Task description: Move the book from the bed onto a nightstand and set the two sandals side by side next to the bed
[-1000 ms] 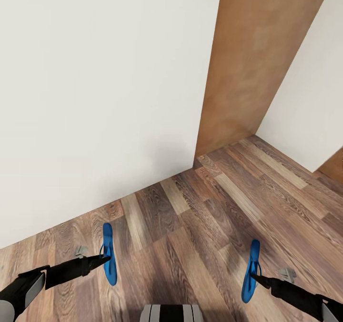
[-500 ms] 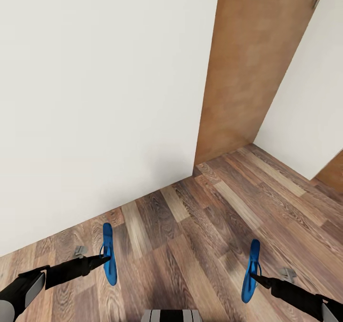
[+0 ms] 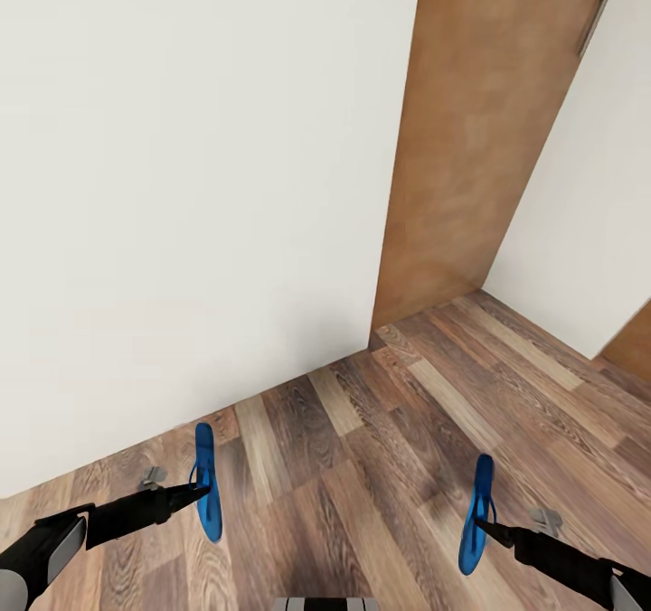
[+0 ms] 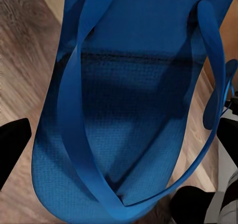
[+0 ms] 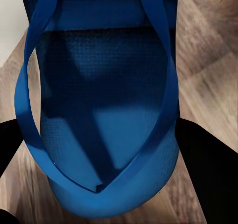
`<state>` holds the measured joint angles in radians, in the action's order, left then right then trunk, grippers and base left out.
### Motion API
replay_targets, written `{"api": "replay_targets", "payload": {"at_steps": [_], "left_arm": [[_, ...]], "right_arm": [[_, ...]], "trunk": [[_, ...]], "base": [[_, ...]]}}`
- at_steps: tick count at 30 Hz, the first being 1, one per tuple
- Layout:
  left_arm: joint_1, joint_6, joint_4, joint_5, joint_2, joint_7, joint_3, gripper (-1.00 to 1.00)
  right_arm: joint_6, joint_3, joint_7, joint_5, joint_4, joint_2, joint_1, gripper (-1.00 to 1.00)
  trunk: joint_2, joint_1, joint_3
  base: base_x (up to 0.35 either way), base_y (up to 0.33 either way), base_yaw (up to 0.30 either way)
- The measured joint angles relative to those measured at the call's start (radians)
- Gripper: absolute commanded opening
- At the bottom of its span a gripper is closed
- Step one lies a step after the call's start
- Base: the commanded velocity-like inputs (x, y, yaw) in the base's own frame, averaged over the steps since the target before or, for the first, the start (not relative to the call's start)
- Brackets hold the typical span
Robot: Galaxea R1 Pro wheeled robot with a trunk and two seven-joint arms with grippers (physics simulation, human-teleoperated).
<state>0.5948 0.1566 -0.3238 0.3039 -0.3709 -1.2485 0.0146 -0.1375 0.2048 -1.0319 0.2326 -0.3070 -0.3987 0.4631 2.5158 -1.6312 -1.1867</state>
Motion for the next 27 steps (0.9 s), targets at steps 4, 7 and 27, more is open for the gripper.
{"api": "replay_targets", "payload": {"at_steps": [4,7,27], "left_arm": [[0.000,0.000,0.000,0.000,0.000,0.001,0.000,-1.00],[0.000,0.000,0.000,0.000,0.001,0.001,0.000,-1.00],[0.000,0.000,0.000,0.000,0.003,0.003,0.001,-1.00]], "right_arm": [[0.000,0.000,0.000,0.000,0.000,0.000,0.000,-1.00],[0.000,0.000,0.000,0.000,0.000,0.000,0.000,-1.00],[0.000,-0.002,0.000,-0.001,0.000,0.000,0.000,-1.00]], "trunk": [[-0.001,0.002,0.015],[-0.002,0.003,0.027],[-0.006,0.012,0.104]], "base": [[0.000,0.000,0.104],[0.000,0.000,0.107],[0.000,0.000,0.062]]}}
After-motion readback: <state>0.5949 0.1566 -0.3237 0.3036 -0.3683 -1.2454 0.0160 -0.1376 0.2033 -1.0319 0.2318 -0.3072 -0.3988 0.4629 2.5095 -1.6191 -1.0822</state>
